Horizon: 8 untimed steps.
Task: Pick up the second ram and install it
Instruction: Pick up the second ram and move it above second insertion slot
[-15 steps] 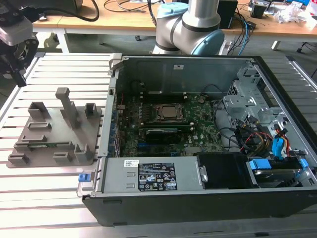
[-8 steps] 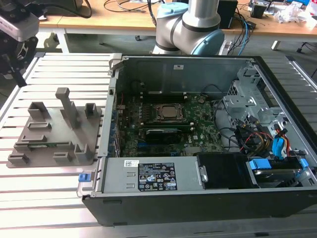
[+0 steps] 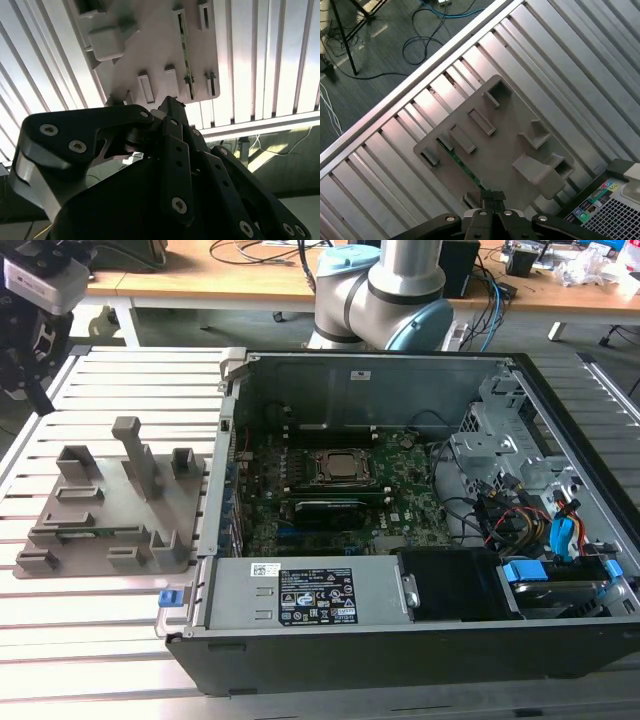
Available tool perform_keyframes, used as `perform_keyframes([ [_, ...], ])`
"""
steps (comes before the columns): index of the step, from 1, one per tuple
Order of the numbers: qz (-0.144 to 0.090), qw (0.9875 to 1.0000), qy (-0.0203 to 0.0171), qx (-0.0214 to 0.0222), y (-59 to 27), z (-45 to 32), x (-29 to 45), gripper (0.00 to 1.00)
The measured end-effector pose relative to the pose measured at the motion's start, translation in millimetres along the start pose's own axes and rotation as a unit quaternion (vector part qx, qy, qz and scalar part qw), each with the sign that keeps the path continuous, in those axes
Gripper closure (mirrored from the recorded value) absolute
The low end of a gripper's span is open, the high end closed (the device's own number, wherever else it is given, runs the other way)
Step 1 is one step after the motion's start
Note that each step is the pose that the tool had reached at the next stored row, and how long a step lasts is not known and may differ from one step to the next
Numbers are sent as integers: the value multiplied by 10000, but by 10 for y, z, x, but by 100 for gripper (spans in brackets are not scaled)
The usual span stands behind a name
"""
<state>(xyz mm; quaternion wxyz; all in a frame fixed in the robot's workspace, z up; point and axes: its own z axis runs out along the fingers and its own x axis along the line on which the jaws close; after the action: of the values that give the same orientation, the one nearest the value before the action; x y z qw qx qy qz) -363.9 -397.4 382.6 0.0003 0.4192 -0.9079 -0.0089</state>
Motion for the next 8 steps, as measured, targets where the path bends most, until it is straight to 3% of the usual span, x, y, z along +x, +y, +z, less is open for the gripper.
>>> perform_keyframes([
  [3, -219, 9998, 4, -2, 0, 0, 0, 89],
  [7, -585, 9983, 10, -4, 0, 0, 0, 89],
  [8, -778, 9970, 13, -6, 0, 0, 0, 89],
])
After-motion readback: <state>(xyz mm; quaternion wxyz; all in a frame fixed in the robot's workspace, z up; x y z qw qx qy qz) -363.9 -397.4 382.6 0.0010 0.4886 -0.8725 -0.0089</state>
